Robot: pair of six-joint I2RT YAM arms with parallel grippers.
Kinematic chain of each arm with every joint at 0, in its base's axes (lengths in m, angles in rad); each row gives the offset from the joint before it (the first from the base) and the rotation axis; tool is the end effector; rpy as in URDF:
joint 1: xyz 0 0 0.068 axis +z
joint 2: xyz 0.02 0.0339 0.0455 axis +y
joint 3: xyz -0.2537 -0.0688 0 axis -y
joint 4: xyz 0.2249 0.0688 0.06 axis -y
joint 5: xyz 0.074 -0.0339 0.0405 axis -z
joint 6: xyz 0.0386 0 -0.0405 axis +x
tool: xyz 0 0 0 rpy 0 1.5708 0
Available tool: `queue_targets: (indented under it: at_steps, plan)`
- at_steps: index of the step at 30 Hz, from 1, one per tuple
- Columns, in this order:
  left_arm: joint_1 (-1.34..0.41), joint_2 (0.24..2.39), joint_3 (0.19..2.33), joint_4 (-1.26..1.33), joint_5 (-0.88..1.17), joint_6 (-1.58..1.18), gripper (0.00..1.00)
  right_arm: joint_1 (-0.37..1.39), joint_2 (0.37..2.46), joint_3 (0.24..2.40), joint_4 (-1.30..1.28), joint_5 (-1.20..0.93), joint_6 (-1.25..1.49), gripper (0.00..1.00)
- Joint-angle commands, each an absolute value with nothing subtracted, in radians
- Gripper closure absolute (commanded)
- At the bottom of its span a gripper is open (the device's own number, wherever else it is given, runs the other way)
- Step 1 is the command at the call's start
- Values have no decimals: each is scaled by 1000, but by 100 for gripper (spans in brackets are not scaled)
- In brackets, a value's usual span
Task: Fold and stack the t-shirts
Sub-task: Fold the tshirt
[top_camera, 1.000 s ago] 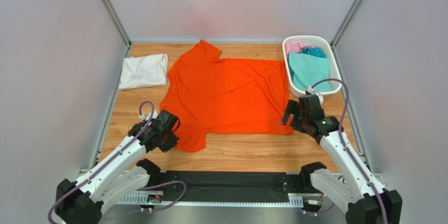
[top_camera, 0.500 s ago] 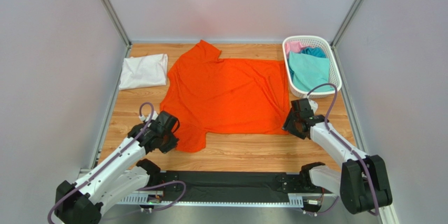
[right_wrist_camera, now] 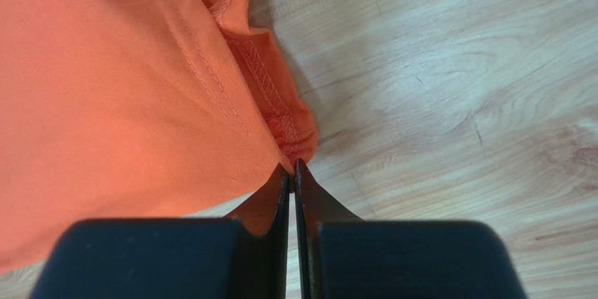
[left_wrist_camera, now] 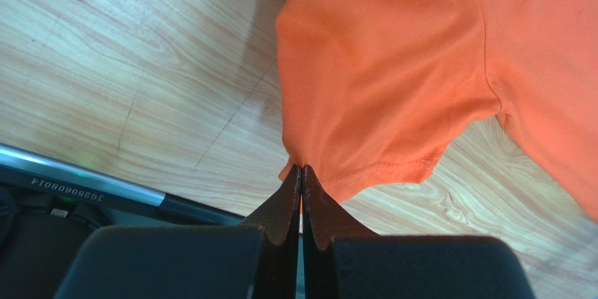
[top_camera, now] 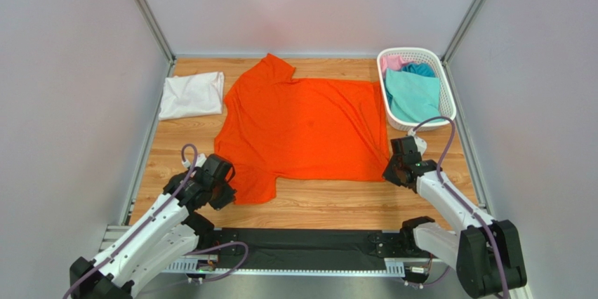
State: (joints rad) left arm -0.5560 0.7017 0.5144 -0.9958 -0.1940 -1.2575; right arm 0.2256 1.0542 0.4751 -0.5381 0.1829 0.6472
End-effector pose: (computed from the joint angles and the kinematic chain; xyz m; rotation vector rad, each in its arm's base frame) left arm 0.0894 -0.0468 0.1908 -0.9908 2.5556 -0.2593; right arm 0.1622 0.0300 0.1606 0.6105 2.5843 0.0383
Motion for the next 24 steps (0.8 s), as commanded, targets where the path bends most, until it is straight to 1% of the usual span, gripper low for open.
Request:
queue_targets:
  at_steps: [1,5,7,9,12,18,24]
  plan:
    - [-560,643,520,-1074,-176,-1290,100,222,982,476,-592,195,655,98]
    - [-560,552,528,-1135,-178,-1299,100,222,860,492,-702,166,660,98]
    - [-560,523,537,-1181,-198,-1304,100,222,821,477,-690,109,664,98]
    - [-558,509,545,-1189,-193,-1298,100,221,792,476,-698,63,669,98]
    - [-558,511,560,-1166,-204,-1282,100,222,790,486,-709,55,664,97]
    - [-558,636,623,-1020,-201,-1201,100,222,850,573,-706,78,620,97]
    - [-557,804,779,-947,-280,-1126,100,222,966,686,-704,101,569,97]
